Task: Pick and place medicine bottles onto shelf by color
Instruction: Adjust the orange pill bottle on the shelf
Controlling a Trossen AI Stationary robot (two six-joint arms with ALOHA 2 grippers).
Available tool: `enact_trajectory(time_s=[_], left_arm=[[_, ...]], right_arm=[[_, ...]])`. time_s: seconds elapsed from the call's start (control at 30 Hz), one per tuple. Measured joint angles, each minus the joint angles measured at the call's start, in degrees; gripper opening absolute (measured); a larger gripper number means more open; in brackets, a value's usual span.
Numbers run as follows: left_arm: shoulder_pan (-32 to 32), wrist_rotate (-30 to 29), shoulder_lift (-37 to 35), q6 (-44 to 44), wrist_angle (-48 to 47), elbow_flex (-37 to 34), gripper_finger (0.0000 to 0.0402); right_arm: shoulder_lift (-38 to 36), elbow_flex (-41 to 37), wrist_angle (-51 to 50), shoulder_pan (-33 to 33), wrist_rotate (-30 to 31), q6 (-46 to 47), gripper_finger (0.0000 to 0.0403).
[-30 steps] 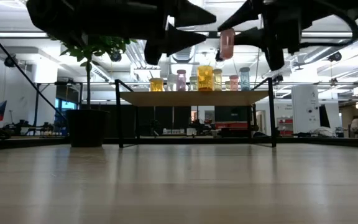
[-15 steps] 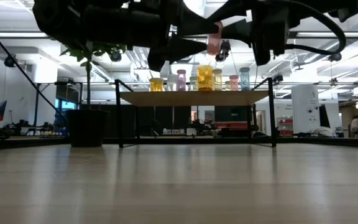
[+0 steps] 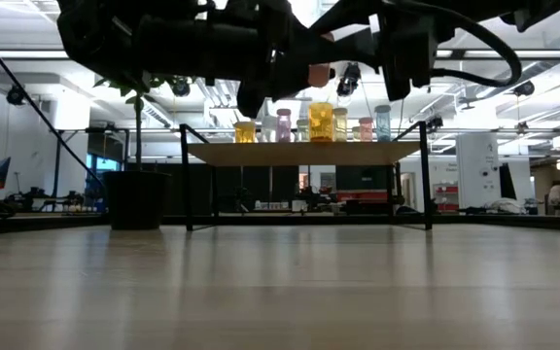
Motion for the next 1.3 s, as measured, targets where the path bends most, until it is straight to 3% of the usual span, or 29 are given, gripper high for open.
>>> enact_trajectory(time_s=[0.2,0.33,0.73,0.93,1.03,1.17,1.23,1.3], left_arm=[[0.00,-0.05,0.00,-0.06,-0.06,-0.02,0.0086],[-0.02,-0.05,0.00,-0.07,0.05,-0.02,0.0059],[-0.04,0.01,0.00,1.43,0.10,-0.04,0.0077],[-1.98,-0.01,-2.46,11.06,-0.09,-1.32,0.0078],[-3.99,-0.06,-4.81,19.49,0.04,-2.15,0.0078],[-6.50,-0.52,-8.79,29.84,-1.82,-2.71,0.0079],[-7.35,-4.00,-10.96,31.80,-5.35,-2.71,0.0079],[-7.82,-9.35,-12.39,31.75,-9.56,-2.62,0.0079]], right_arm=[[-0.01,0.02,0.01,0.02,0.05,0.95,0.0113],[-0.06,0.07,0.12,0.02,0.24,2.28,0.0119],[-0.82,0.09,1.80,0.02,0.46,11.99,0.0156],[-5.63,0.17,2.51,0.02,8.10,19.04,0.0150],[-8.59,0.17,2.31,0.00,13.63,33.41,0.0143],[-13.11,0.66,-1.48,-0.05,18.23,67.22,0.0129],[-16.19,1.62,-11.22,-0.04,15.52,83.26,0.0122],[-18.69,3.20,-21.56,-0.06,7.37,98.88,0.0114]])
